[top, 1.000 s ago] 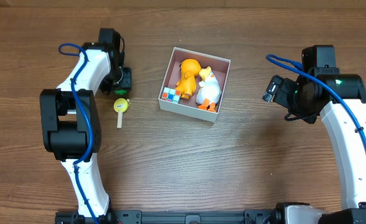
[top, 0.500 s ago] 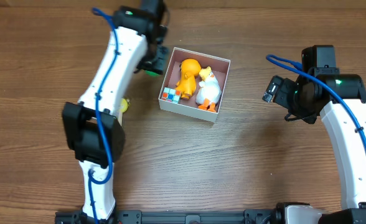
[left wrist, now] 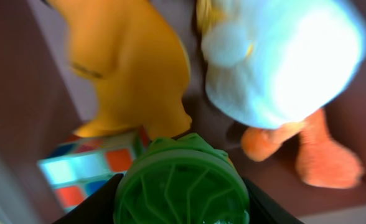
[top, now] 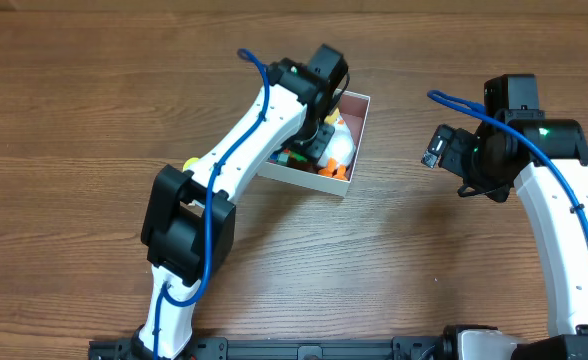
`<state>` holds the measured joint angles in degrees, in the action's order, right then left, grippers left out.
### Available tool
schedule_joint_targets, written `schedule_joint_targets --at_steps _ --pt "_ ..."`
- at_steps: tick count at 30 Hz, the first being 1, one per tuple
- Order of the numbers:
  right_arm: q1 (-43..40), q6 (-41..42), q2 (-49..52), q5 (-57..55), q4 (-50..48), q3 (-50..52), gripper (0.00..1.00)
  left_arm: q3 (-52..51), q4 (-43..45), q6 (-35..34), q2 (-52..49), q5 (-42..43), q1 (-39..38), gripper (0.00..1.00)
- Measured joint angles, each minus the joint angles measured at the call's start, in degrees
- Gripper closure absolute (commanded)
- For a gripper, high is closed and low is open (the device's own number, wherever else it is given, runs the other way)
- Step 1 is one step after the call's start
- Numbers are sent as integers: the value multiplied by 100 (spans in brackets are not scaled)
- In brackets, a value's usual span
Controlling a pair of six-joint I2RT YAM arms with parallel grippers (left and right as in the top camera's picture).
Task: Pack container
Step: 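Carry the green toy right and release it inside the box, then withdraw the left gripper left toward the yellow stick toy, then lower the left gripper and grasp the yellow round stick toy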
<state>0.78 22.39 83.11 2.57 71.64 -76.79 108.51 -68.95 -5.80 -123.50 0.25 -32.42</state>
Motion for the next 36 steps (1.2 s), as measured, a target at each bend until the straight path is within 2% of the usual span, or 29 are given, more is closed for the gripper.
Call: schedule_joint_targets --at_steps 3,8,11,13,19,20,23,25,30,36 --pt "0 2 0 0 -2 0 0 -313 116 -11 0 122 -2 47" --pt "0 2 0 0 13 0 0 -343 105 -52 0 308 -2 10" --pt "0 0 0 0 55 0 0 -278 -107 -66 0 398 0 10" --pt "0 -2 0 4 59 0 0 -92 -437 -63 0 444 -2 15" --pt "0 2 0 0 68 0 0 1311 -1751 -63 -4 330 90 20" --pt "0 -2 0 2 70 0 0 1665 -2055 -63 -4 243 142 31" --pt "0 0 0 -2 70 0 0 2444 -2712 -48 42 -79 361 29" --pt "0 0 0 2 68 0 0 2629 -2732 -17 179 -234 570 29" --pt "0 0 0 0 197 0 0 2343 -2728 -17 994 -398 1300 21" --pt "0 9 0 15 131 0 0 695 -2542 -201 2763 -658 2378 16"
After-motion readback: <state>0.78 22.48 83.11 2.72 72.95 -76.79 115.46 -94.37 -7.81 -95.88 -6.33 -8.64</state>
